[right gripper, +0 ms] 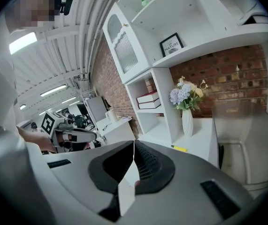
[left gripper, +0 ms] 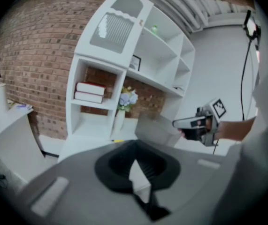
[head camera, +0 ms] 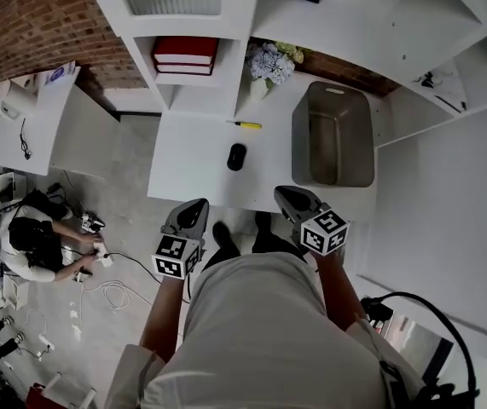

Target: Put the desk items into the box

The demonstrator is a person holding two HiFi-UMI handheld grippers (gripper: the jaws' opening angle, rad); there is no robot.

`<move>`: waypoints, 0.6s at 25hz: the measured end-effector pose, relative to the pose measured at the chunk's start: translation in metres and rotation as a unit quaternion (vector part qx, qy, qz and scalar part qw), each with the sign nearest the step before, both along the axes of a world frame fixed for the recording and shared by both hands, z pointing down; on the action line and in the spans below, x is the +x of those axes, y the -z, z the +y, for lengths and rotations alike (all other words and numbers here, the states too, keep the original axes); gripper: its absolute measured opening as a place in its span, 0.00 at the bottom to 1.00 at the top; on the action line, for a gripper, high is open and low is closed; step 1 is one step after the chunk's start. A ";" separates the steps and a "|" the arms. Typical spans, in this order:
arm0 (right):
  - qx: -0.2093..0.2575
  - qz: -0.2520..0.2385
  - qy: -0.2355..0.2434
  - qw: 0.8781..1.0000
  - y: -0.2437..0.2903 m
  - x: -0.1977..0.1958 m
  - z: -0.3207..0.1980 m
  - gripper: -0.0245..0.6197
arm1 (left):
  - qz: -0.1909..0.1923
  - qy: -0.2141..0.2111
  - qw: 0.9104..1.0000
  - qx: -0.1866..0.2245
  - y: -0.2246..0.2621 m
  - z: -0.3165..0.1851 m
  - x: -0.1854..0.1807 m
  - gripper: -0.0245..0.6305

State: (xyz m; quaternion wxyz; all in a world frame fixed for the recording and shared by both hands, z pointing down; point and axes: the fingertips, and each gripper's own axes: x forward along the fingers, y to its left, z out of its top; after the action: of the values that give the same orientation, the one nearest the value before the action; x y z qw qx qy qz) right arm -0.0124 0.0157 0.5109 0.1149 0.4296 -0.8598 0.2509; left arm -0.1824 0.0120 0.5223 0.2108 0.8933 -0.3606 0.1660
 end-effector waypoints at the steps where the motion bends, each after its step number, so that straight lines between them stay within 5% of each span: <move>1: -0.001 0.000 0.004 1.000 -0.001 0.000 -0.003 0.04 | -0.001 0.004 1.000 -0.002 -0.001 -0.001 0.000 0.04; 15: -0.020 0.024 0.120 0.992 -0.017 -0.012 -0.060 0.04 | 0.012 0.115 0.993 -0.012 -0.006 -0.010 0.009 0.04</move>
State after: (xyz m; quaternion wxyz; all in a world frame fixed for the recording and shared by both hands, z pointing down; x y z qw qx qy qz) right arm -0.0244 -0.0448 0.5275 0.1737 0.3268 -0.8968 0.2424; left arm -0.1734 0.0019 0.5288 0.2434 0.8452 -0.4566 0.1339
